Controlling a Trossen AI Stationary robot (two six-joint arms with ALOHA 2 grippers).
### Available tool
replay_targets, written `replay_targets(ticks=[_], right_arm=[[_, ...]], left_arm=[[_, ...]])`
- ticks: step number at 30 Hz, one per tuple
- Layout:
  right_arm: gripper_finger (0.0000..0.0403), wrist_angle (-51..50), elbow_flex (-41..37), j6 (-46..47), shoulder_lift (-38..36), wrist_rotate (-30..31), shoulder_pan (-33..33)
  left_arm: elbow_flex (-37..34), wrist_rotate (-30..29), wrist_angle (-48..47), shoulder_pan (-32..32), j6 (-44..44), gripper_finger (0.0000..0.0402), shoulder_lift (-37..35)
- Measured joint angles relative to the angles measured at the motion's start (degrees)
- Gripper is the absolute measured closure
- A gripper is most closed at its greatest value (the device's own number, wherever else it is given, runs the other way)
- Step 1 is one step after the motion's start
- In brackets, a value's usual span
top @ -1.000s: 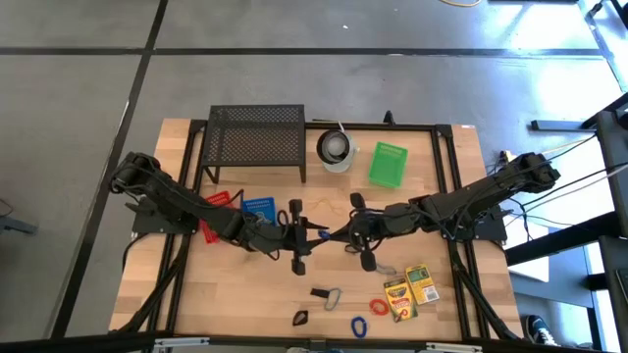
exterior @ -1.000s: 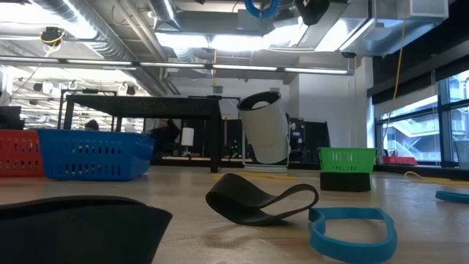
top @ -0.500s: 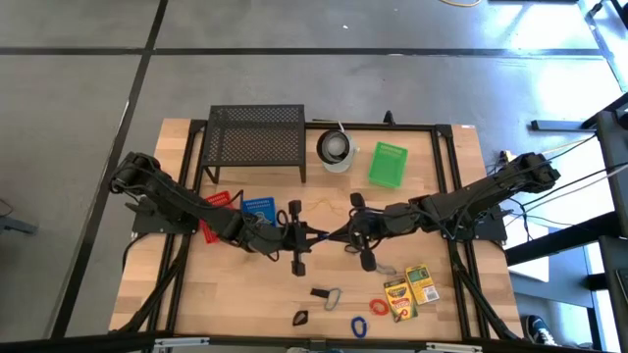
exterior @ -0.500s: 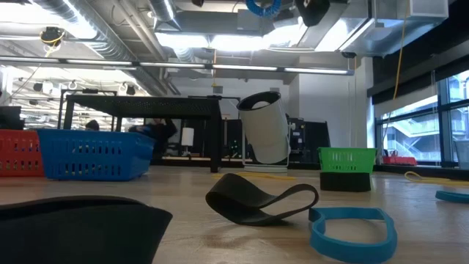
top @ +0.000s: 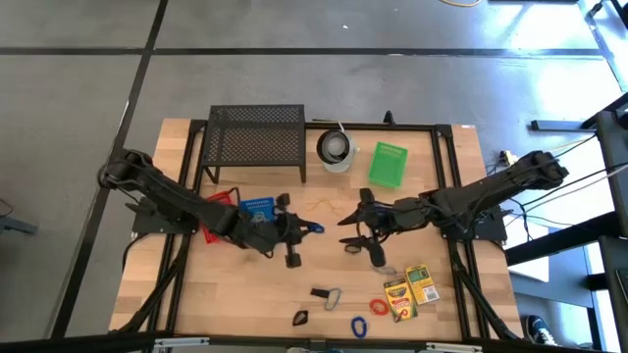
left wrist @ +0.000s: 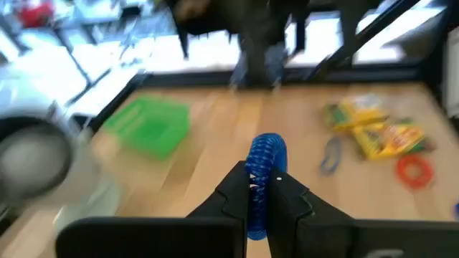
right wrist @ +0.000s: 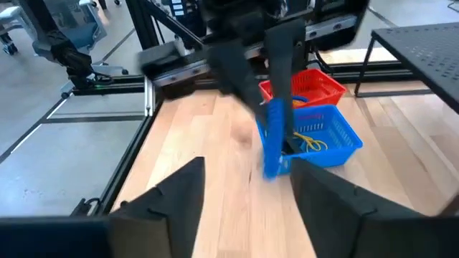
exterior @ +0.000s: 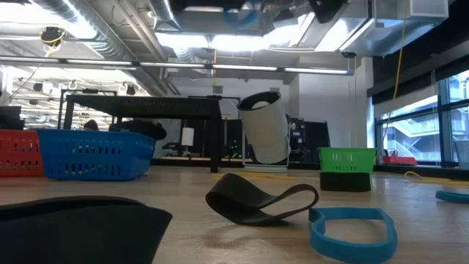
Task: Pick & Place Office Desk Supplies
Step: Put the blue spring keychain into the red bin
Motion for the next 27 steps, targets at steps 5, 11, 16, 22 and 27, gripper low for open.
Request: replay_targets(ticks=[5, 11, 16, 22, 27], right_arm=[[0.0175, -8.46, 0.0, 4.92, -4.16, -0.02, 0.28], [0.0182, -17.18, 0.0, 10.16, -5.02, -0.01, 0.28], [0.0193, -19.71, -0.04, 10.33, -4.55, 0.03, 0.28], [0.0205, -22.51, -0.04, 11.59, -4.5, 0.7, 0.28], [0.0214, -30.68, -0.04, 17.16, -4.5, 3.68, 0.28]], left_arm=[[0.0, -0.06, -19.55, 0.0, -12.67, 0.0385, -5.3], [0.0, 6.21, -51.76, -0.33, -37.43, 0.0385, -10.29], [-0.36, 12.44, -71.92, -1.38, -56.18, 0.0384, -11.17], [-5.16, 16.07, -75.66, -2.17, -65.99, 0.0384, -11.17], [-9.96, 20.68, -74.55, -2.36, -69.42, 0.0384, -11.15]])
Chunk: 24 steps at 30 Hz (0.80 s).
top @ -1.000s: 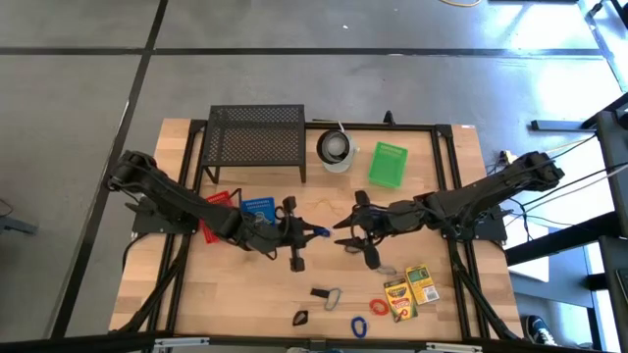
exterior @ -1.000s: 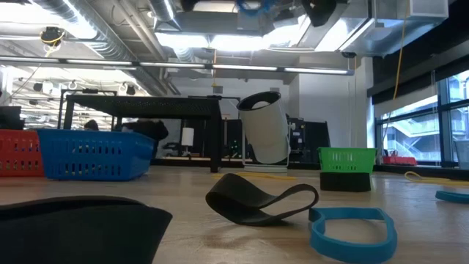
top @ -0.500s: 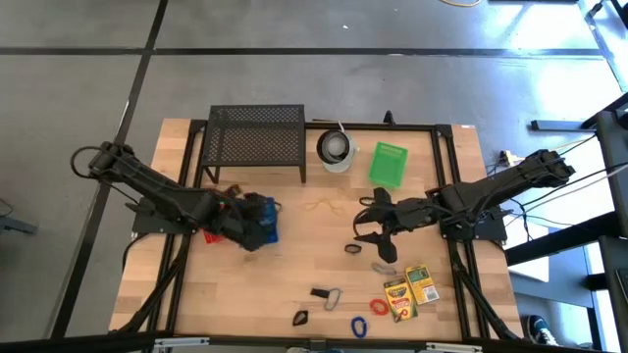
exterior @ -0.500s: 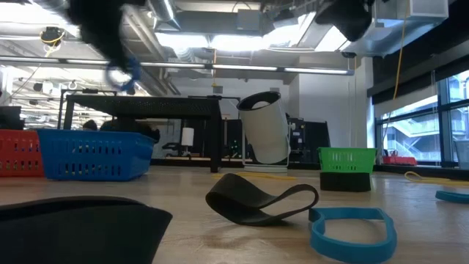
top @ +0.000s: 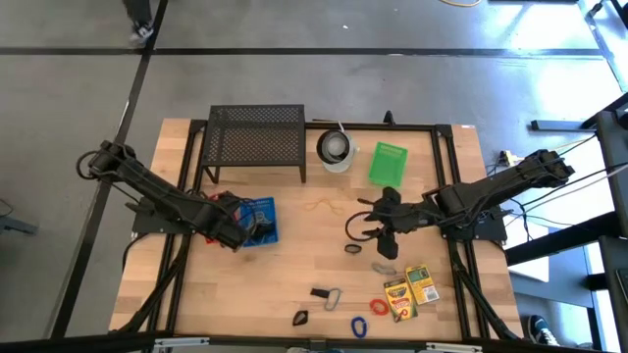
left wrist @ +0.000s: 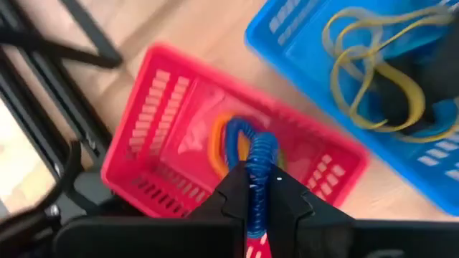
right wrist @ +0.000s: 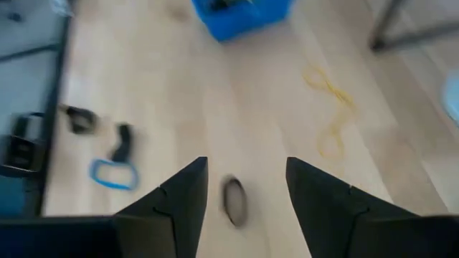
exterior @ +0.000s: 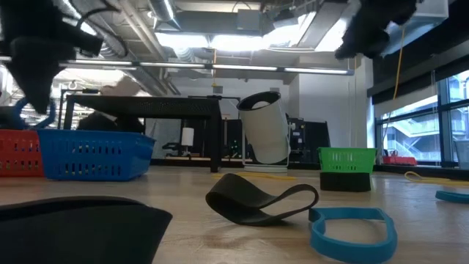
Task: Pick & Place Office Desk Supplies
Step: Put the blue spring keychain into the red bin
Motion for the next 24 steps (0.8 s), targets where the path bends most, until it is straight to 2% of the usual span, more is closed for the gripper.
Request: replay_targets(ticks=[6, 11, 17, 24], right_arm=[[0.0223, -12.65, 0.0, 10.59, 0.02, 5.24, 0.5], [0.0228, -20.93, -0.01, 19.12, 0.12, 8.73, 1.89], [0.023, -21.81, -3.37, 25.56, 0.13, 10.75, 3.63], [0.023, -21.79, -11.14, 33.83, 0.13, 6.73, 4.02]], left_arm=[[-4.45, 5.31, 0.98, 0.0, -3.66, 0.0384, 0.0], [-7.65, 6.09, 6.48, 0.0, -3.4, 0.0384, 0.0], [-10.57, 5.97, 12.41, 0.0, -2.11, 0.0384, 0.02], [-12.05, 5.2, 13.64, 0.0, -2.01, 0.038, 0.04]])
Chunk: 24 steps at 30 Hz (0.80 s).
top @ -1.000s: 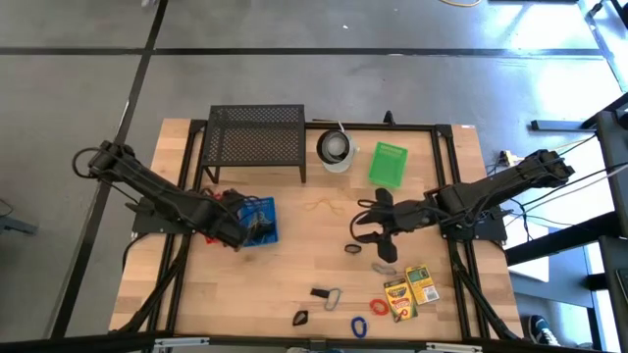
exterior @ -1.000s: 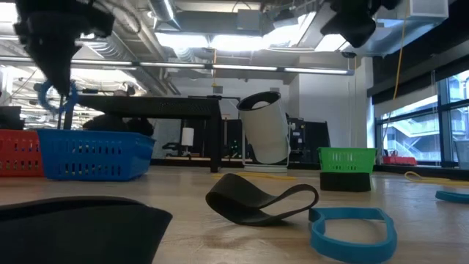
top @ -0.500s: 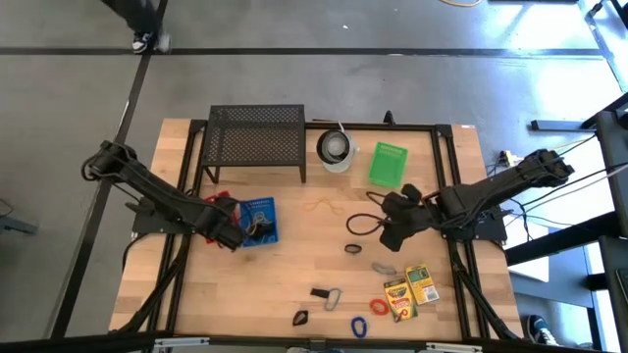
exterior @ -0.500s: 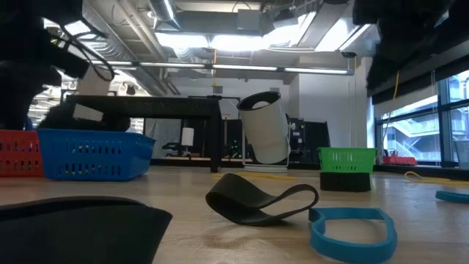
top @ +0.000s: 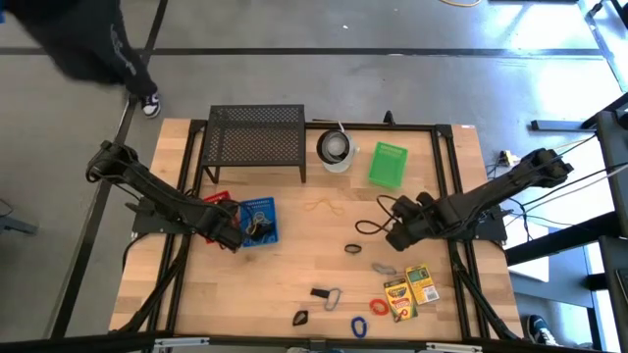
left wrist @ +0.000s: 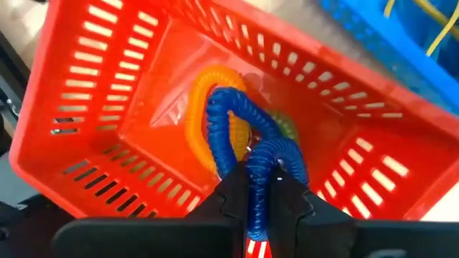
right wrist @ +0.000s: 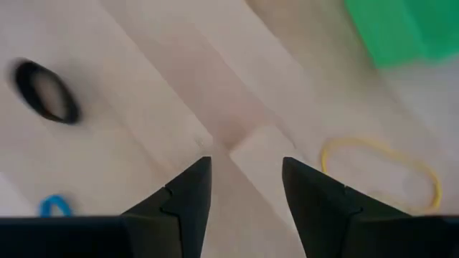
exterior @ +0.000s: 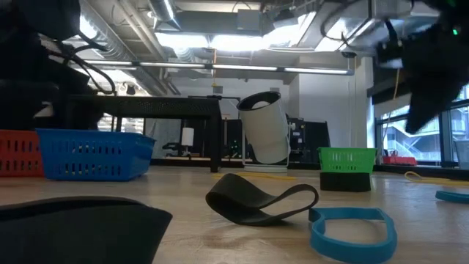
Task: Pick & Place Office Desk Supplies
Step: Put the blue spring keychain into the red bin, then put the yellow rubber band into the blue bin
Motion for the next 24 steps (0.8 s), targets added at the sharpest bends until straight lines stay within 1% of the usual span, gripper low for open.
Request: replay_targets(ticks=[3, 7, 11, 14, 17, 19, 21, 24], right_arm=[[0.023, 0.18, -2.85, 4.1, 0.0, -0.95, 0.0], [0.0225, 0.16, -6.08, 7.83, 0.02, -1.7, -0.04], [0.0208, 0.22, -8.16, 10.4, 0.02, -1.85, -0.06], [0.0193, 0.37, -9.85, 11.86, 0.02, -1.64, -0.6], [0.018, 1.34, -12.12, 13.28, 0.02, -1.68, -1.67], [0.0175, 3.51, -14.01, 13.26, 0.02, -3.13, -2.72], [0.0174, 5.15, -15.62, 13.36, -0.02, -5.09, -3.75], [0.0177, 6.42, -16.77, 13.44, -0.23, -6.15, -4.75]], left_arm=[[0.0, -1.27, -0.06, 0.0, -0.23, 0.0362, 0.0], [0.0, -0.82, -0.64, 0.07, -0.37, 0.0323, 0.0], [0.29, 1.0, -1.12, 0.07, -0.39, 0.0285, 0.0], [2.08, 1.47, -3.74, 0.07, -0.39, 0.0266, 0.0], [4.93, 1.51, -7.55, 0.07, 0.32, 0.0258, 0.0], [7.08, 1.5, -9.84, 0.07, 0.94, 0.0257, 0.0], [9.08, 1.48, -12.04, 0.07, 0.98, 0.0257, 0.0], [11.88, 1.47, -15.42, -0.22, 1.03, 0.0257, 0.0]])
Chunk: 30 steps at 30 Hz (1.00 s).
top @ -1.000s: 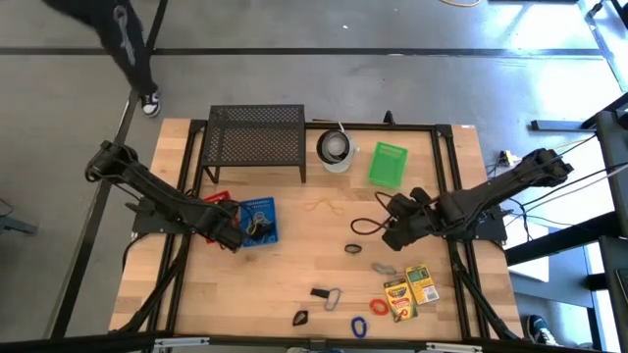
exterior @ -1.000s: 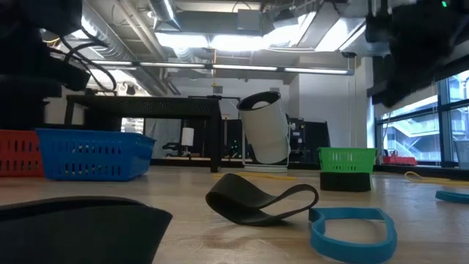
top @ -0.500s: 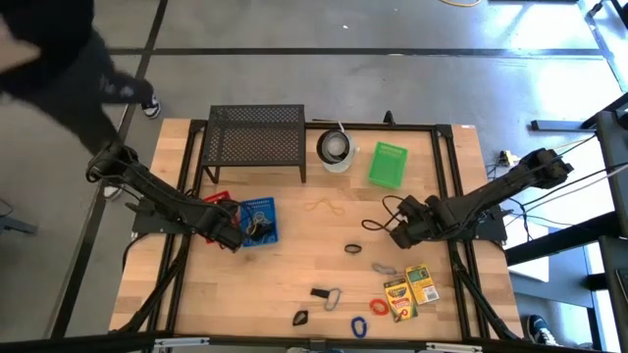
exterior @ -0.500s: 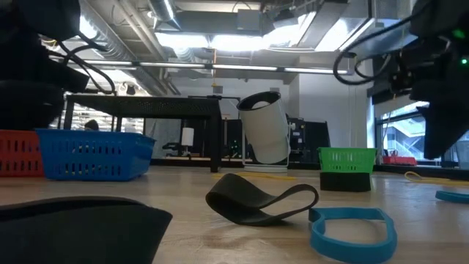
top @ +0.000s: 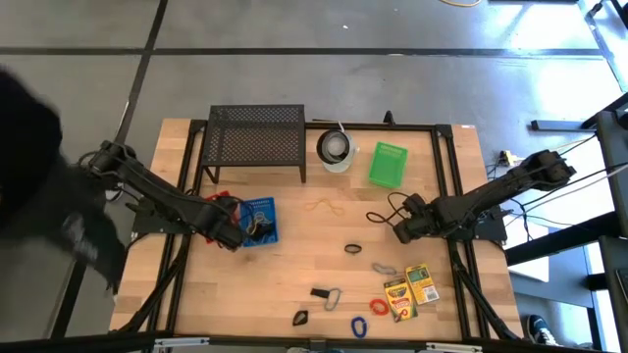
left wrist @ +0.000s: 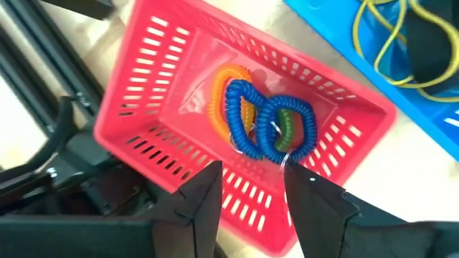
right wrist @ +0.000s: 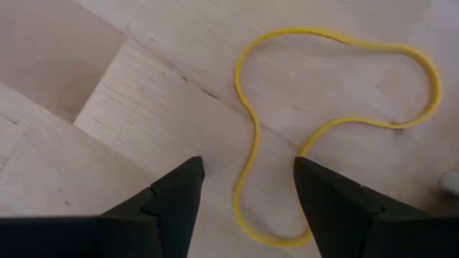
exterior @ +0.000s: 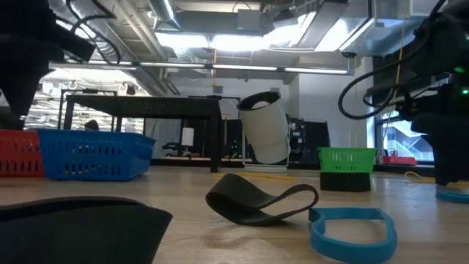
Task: Pick & Place Office Desk Supplies
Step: Put the yellow rubber band into the blue bin
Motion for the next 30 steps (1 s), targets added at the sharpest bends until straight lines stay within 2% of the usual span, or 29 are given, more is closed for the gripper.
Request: replay_targets(ticks=[9, 14, 24, 28, 30], right_arm=[[0.0214, 0.83, -0.02, -2.3, -0.01, -1.87, -0.58], [0.0249, 2.68, -0.07, -6.9, 0.01, -3.18, -0.63], [0.0351, 4.15, -0.09, -8.85, 0.07, -4.03, -0.61], [0.0391, 4.48, -0.07, -9.39, 0.07, -4.12, -0.57], [0.0398, 4.45, -0.07, -9.4, 0.07, -4.12, -0.57]], left_arm=[[6.85, -0.88, -5.22, -2.09, 0.04, 0.0257, 0.0], [10.92, -4.06, -6.46, -3.55, 0.07, 0.0257, -0.01], [16.02, -13.63, -6.35, -6.6, 0.09, 0.0256, 0.0], [16.14, -15.5, -5.97, -6.95, 0.09, 0.0256, 0.0], [16.14, -15.67, -5.93, -6.95, 0.09, 0.0256, 0.0]])
